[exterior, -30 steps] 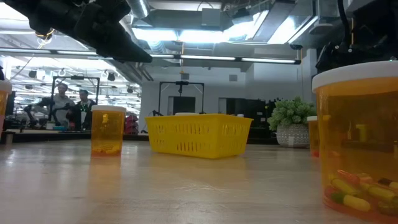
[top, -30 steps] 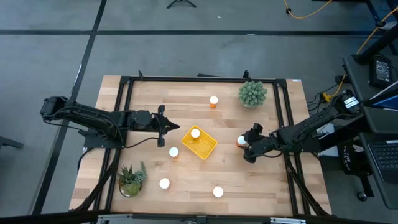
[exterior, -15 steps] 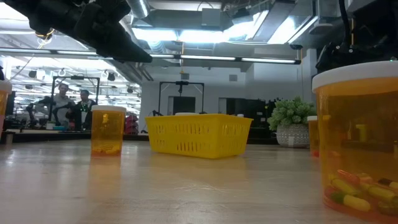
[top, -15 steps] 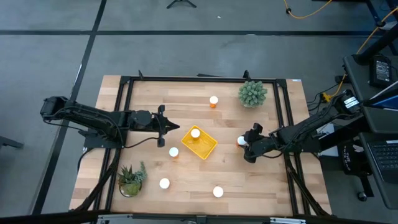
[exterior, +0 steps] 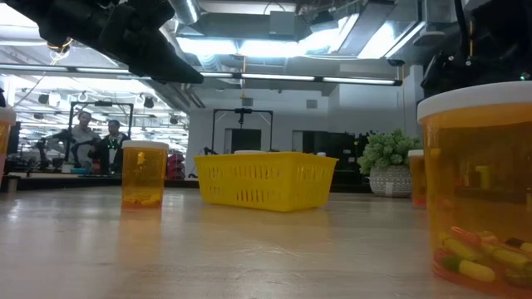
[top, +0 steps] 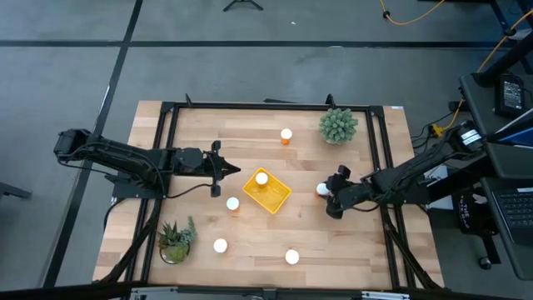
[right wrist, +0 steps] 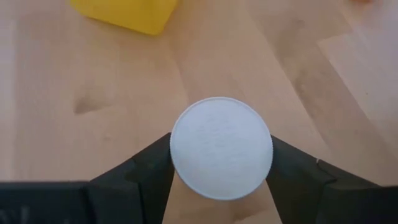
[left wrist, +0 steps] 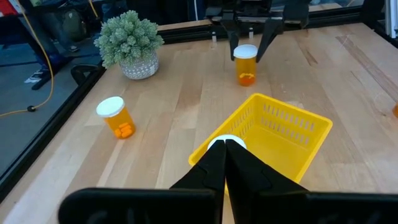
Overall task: Pick and place pill bottles into a basket
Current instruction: Put the orange pill bottle into the yellow bin
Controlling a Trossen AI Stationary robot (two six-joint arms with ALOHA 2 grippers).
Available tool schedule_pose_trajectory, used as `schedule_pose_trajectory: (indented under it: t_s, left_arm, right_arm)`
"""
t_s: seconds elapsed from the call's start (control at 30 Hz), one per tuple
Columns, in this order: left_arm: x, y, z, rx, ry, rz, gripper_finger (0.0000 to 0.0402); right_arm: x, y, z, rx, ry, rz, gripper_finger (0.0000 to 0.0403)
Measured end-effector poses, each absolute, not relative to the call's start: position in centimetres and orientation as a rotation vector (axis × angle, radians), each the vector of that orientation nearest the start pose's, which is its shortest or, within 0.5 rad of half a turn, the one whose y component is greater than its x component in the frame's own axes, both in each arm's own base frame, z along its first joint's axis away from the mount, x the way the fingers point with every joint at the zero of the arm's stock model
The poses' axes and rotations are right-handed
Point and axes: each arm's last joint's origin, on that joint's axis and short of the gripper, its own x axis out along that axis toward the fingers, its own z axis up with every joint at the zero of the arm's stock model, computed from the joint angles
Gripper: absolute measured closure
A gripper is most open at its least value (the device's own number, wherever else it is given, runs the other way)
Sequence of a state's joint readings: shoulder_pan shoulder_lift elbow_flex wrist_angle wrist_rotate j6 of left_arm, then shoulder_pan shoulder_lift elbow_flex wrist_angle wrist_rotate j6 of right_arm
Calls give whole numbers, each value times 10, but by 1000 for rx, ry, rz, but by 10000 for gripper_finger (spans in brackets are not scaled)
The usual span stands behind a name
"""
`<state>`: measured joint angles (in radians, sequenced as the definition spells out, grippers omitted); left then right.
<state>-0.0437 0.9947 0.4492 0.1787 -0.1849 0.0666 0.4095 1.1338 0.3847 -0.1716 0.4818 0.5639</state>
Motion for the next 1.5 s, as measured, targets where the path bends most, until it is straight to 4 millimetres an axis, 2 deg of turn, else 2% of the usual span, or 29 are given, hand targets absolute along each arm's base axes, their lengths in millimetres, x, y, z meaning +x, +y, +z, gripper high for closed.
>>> schedule_pose_trajectory:
  t_s: [0.53,0.8,1.03,1.27,1.5]
  left_arm:
    - [206,-4,214,108,372,127,398]
    - [206,-4,214,108,372,128,393]
    - [206,-4,214,108,372,127,395]
    - [206,-4,214,108,372,127,399]
    - [206,-4,214,108,373,127,394]
  right_arm:
    - [167,59,184,156,561,-178,178]
    - [176,55,196,125,431,-159,178]
    - [180,48,201,129,398,-174,178]
    - [198,50,211,112,391,-96,178]
    - [224,54,196,46,359,-43,178]
